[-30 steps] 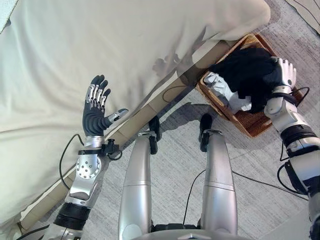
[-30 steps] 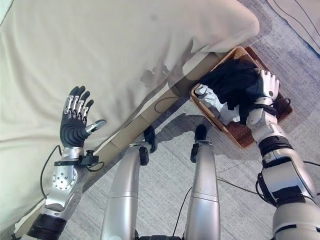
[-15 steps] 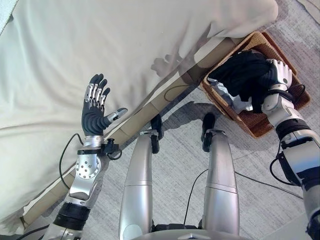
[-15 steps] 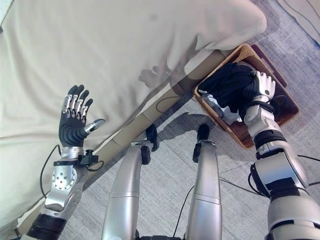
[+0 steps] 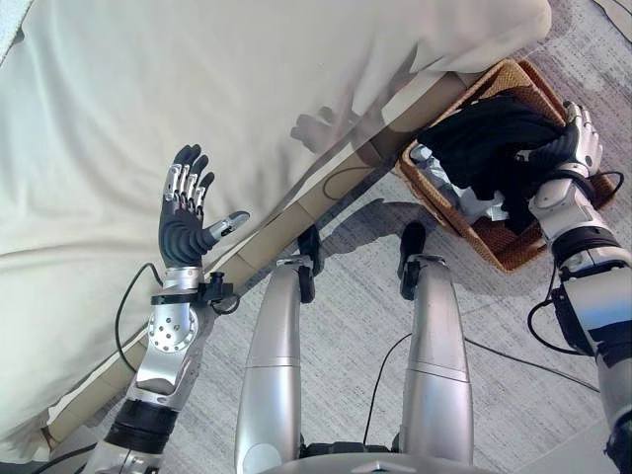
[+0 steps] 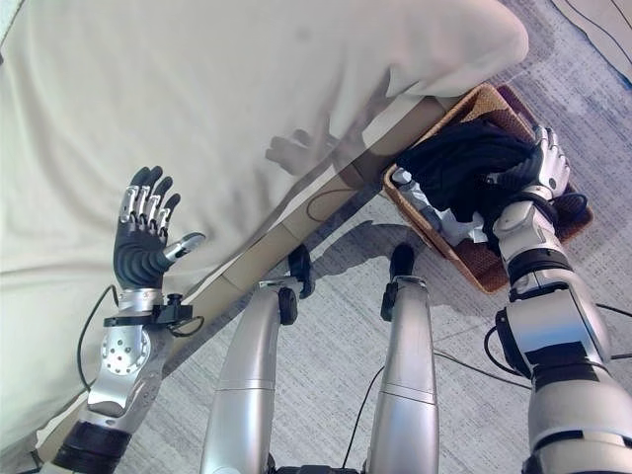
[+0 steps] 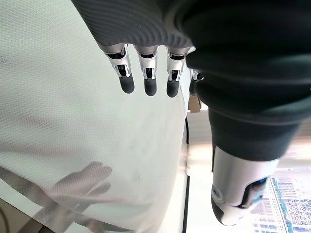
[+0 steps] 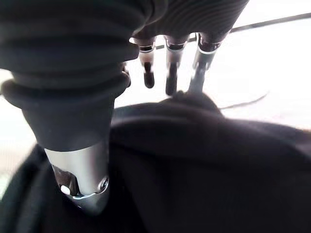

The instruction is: Pick up clothes into the bucket

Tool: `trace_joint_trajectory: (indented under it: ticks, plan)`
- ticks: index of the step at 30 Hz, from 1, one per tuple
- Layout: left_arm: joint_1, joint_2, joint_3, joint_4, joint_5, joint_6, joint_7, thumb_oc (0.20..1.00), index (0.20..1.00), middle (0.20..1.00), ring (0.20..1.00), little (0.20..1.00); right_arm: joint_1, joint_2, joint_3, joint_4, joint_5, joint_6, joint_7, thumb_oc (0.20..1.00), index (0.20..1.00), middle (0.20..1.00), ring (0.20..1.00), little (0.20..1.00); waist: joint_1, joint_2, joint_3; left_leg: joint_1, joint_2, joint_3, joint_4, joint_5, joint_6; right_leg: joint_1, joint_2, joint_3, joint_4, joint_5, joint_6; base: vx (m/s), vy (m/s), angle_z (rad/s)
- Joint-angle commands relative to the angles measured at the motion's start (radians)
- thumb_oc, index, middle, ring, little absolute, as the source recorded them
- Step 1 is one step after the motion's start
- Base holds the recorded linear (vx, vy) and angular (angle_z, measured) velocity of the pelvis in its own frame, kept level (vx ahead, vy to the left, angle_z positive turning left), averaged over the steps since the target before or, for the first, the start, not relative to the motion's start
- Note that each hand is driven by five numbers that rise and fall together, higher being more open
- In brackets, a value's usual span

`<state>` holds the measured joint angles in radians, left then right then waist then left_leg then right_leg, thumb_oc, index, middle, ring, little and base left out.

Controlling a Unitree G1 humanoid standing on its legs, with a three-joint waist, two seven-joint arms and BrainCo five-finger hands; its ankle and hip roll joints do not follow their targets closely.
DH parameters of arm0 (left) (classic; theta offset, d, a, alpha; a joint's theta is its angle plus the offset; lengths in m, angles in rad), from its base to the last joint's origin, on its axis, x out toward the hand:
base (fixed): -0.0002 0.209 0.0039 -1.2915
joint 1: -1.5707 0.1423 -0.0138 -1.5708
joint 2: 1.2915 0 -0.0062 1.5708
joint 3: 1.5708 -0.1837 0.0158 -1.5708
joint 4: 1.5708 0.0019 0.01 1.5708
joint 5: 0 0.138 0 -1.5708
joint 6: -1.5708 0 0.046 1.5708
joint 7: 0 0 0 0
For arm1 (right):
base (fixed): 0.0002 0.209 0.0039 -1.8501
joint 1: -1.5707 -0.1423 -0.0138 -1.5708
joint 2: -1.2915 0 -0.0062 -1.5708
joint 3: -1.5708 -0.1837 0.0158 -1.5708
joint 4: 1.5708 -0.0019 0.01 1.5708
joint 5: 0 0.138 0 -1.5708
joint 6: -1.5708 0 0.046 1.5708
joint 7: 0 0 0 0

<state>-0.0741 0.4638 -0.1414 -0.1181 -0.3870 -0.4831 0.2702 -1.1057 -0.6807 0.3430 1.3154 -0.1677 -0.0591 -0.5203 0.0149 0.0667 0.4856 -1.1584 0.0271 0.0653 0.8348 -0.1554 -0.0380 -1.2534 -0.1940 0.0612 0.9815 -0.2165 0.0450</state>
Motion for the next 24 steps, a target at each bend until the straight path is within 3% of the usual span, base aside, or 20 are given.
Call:
trace_joint_trajectory:
  ticks: [1,14,15,16,17,18,24]
  plan:
    - [0.042,-0.01,0.034,-0.047,-0.018,-0.03,0.018,1.0,1.0,1.0,1.0,1.0,0.05,0.008,0.002,0.026,0.038,-0.013,-0.027,1.0,1.0,1.0,1.0,1.0,-0.032,0.017,-0.124,-0.018,-0.011,-0.025,0.049,-0.087,0.024,0.008,0.004,0.02,-0.135,0.115,0.045,0.0,0.0,0.0]
    - [0.008,-0.026,0.04,-0.006,-0.019,-0.049,0.005,1.0,1.0,1.0,1.0,1.0,0.184,0.057,0.023,-0.093,0.012,-0.069,0.045,1.0,1.0,1.0,1.0,1.0,-0.043,-0.004,-0.137,0.083,-0.007,-0.026,-0.063,-0.055,0.019,0.106,-0.008,0.01,-0.24,0.146,0.061,0.0,0.0,0.0]
    - [0.004,-0.027,0.041,0.0,-0.016,-0.051,0.005,1.0,1.0,1.0,1.0,1.0,0.203,0.064,0.018,-0.102,0.006,-0.07,0.045,1.0,1.0,1.0,1.0,1.0,-0.044,-0.006,-0.138,0.101,-0.006,-0.023,-0.083,-0.049,0.017,0.126,-0.01,0.006,-0.263,0.152,0.063,-0.09,0.011,-0.03]
    - [-0.001,-0.03,0.039,0.007,-0.018,-0.052,0.001,1.0,1.0,1.0,1.0,1.0,0.218,0.071,0.013,-0.108,0.003,-0.071,0.044,1.0,1.0,1.0,1.0,1.0,-0.048,-0.01,-0.137,0.106,-0.008,-0.017,-0.112,-0.007,0.023,0.135,-0.016,0.001,-0.299,0.194,0.061,0.0,0.0,0.0]
    - [-0.004,-0.03,0.039,0.016,-0.018,-0.052,-0.001,1.0,1.0,1.0,1.0,1.0,0.235,0.074,0.011,-0.117,-0.002,-0.073,0.047,1.0,1.0,1.0,1.0,1.0,-0.047,-0.011,-0.14,0.14,-0.006,-0.026,-0.126,-0.033,0.015,0.164,-0.012,-0.003,-0.3,0.167,0.068,-0.08,0.002,0.01]
    - [-0.01,-0.03,0.036,0.02,-0.016,-0.056,-0.003,1.0,1.0,1.0,1.0,1.0,0.246,0.077,0.004,-0.117,-0.002,-0.077,0.046,1.0,1.0,1.0,1.0,1.0,-0.049,-0.013,-0.138,0.142,-0.008,-0.021,-0.148,0.003,0.021,0.172,-0.018,-0.009,-0.33,0.204,0.065,0.0,0.0,0.0]
    - [-0.026,-0.035,0.047,0.057,-0.001,-0.061,0.004,1.0,1.0,1.0,1.0,1.0,0.354,0.099,-0.043,-0.235,-0.004,-0.092,0.034,1.0,1.0,1.0,1.0,1.0,-0.062,-0.03,-0.14,0.272,-0.005,-0.025,-0.269,0.04,0.008,0.303,-0.025,-0.03,-0.448,0.243,0.081,0.0,-0.004,0.02]
